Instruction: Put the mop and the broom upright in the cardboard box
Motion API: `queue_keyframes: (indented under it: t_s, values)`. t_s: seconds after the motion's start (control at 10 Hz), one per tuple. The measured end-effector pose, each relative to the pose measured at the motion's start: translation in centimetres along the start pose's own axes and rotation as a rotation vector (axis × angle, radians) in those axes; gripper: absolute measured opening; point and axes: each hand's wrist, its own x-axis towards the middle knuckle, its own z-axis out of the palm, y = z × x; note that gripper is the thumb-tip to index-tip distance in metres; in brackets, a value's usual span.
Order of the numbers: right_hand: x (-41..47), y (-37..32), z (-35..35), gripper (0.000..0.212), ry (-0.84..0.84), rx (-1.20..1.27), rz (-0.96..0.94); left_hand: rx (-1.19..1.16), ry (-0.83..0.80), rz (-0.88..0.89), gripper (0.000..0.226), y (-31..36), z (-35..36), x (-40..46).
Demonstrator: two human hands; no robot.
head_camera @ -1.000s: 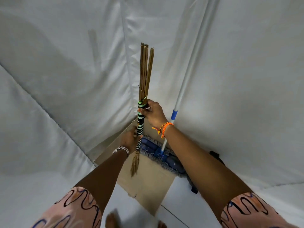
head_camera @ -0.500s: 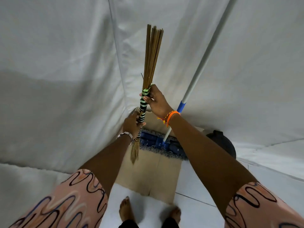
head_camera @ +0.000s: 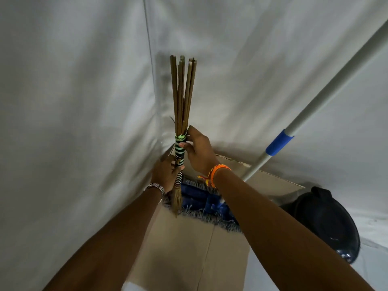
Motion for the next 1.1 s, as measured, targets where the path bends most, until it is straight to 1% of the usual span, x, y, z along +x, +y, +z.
queue_keyframes:
  t_s: [0.1,0.2,0.3,0.4,0.5,0.6,0.7,0.8,0.9,1.0,1.1]
  values:
    - [3.7,5.4,2.5,0.029,0.046,0.045,-0.004,0.078,0.058,-0.014,0.023,-3.0,3.0,3.3]
    - [6.7,8.2,3.7,0.028,0.070,0.093,-0.054,0.260,0.107,-0.059,0.024,-4.6,5.5,6.5]
    - [9.9,9.6,5.1,0.031,0.089,0.037,-0.094,0.281,0.186,-0.077,0.022,-5.5,6.4,8.5]
    - [13.8,12.5,4.7,0.028,0.119,-0.082,-0.188,0.189,0.290,-0.055,0.016,-5.0,8.5,11.8]
    - [14.3,12.6,4.7,0.028,0.113,-0.124,-0.151,0.068,0.271,-0.052,0.022,-5.0,10.1,12.3]
    - [14.5,12.4,4.7,0.025,0.084,-0.074,-0.069,-0.029,0.190,-0.080,0.038,-7.8,13.1,14.3]
    - [14.3,12.1,4.9,0.026,0.056,-0.078,-0.110,0.005,0.177,-0.109,0.056,-11.2,15.1,16.5]
    - [13.8,11.6,4.2,0.040,0.024,-0.104,-0.095,0.098,0.177,-0.129,0.065,-9.3,14.5,15.2]
    - [13.4,12.1,4.1,0.049,0.013,-0.146,-0.074,0.108,0.167,-0.125,0.052,-7.5,13.0,13.6]
    - [12.8,12.2,3.1,0.063,-0.023,-0.188,-0.008,0.058,0.194,-0.208,0.052,-4.9,11.7,12.1]
    - [12.4,11.8,2.4,0.069,-0.021,-0.230,0.064,0.010,0.198,-0.294,0.062,-3.4,10.9,11.2]
